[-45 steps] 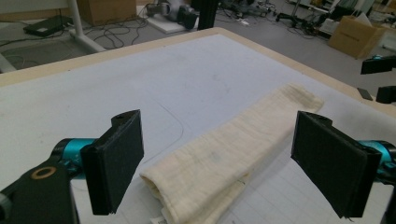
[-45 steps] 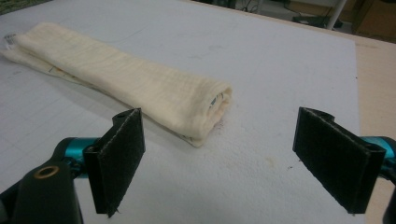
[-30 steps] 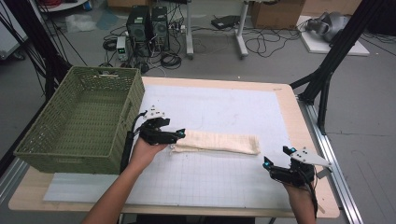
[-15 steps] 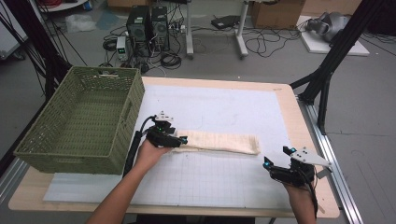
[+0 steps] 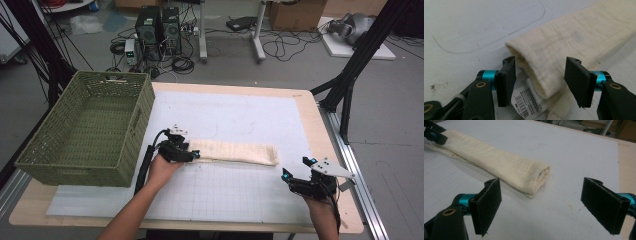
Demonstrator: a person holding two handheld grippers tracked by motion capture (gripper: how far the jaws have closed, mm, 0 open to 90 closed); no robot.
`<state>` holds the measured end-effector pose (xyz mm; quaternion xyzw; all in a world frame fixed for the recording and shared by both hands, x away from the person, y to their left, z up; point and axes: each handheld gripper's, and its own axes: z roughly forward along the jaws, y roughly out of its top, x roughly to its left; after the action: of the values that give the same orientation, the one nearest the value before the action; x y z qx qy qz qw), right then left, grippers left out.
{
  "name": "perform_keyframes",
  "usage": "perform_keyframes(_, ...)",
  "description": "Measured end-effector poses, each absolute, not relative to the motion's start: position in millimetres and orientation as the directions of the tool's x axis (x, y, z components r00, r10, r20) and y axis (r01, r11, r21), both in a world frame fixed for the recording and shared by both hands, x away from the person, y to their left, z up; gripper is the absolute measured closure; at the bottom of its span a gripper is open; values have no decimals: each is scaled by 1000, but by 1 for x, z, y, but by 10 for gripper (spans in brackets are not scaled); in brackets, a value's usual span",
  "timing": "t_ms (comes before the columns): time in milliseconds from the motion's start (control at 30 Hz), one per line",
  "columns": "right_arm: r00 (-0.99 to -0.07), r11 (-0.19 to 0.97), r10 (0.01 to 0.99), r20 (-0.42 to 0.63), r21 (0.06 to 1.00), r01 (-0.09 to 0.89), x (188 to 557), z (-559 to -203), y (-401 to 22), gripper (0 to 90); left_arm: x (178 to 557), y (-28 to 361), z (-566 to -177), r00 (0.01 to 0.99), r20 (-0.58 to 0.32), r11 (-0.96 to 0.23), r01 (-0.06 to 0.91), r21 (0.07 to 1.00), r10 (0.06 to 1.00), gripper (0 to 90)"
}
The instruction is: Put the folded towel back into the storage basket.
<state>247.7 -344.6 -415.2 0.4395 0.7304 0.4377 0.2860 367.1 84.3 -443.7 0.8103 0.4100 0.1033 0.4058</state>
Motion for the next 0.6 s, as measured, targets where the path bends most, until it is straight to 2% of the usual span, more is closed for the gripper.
perform_keyframes(200, -453, 235, 891, -34, 889, 394, 248, -416, -343, 151, 364, 80, -444, 661, -118, -373, 551, 746, 741, 486)
perform_keyframes(300, -453, 236, 891, -36, 888, 394, 248, -416, -343, 151, 361, 77, -444, 685, -101, -393, 525, 755, 721, 594)
perform_keyframes(433, -454, 232, 891, -29, 888, 397, 248, -416, -343, 151, 358, 74, -444, 713, -99, -409, 504, 761, 695, 801)
perform_keyframes(600, -450, 229, 892, -33, 893, 388, 249, -416, -344, 151, 355, 72, -444, 712, -81, -409, 489, 770, 697, 825)
